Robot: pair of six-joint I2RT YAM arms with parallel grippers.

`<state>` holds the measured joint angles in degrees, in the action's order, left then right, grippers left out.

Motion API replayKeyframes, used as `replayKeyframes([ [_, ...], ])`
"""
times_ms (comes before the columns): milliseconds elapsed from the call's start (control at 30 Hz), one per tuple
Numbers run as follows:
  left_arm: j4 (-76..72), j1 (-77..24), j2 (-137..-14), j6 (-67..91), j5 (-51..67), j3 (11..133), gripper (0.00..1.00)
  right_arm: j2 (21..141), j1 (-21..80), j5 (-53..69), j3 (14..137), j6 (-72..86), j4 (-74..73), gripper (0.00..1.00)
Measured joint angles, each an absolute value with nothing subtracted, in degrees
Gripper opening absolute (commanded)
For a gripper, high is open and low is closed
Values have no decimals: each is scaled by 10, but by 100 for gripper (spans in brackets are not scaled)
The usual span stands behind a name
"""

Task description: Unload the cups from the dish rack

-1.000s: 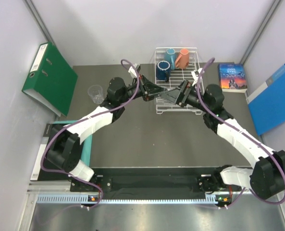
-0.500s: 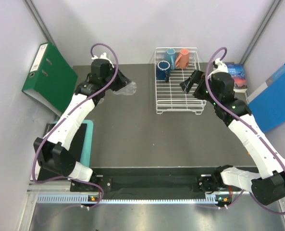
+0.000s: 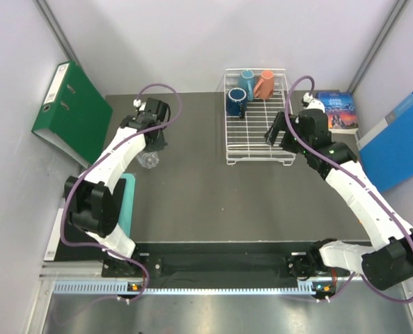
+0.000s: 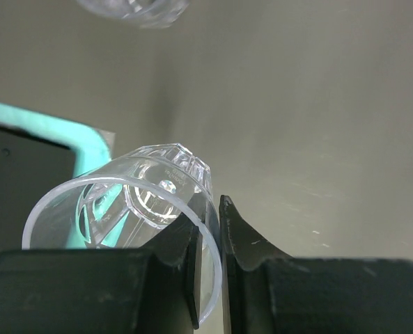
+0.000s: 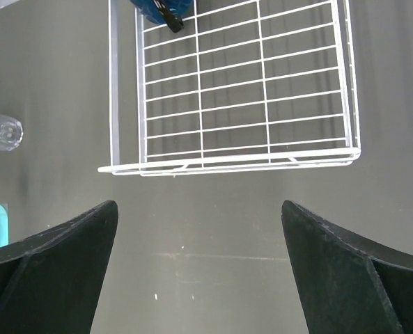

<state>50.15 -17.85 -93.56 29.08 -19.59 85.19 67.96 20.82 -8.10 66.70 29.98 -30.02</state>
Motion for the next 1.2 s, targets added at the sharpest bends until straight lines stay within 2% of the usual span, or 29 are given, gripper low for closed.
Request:
replayKeyframes([
  [433, 409, -100, -992, 290, -206, 726, 0, 693, 208, -66, 645, 300, -296, 100],
  [1133, 336, -62, -1083, 287, -202, 799, 0, 733, 213, -48, 646, 295, -296, 100],
  [1200, 338, -57, -1093, 289, -200, 811, 12, 736, 213, -49, 646, 295, -296, 100],
])
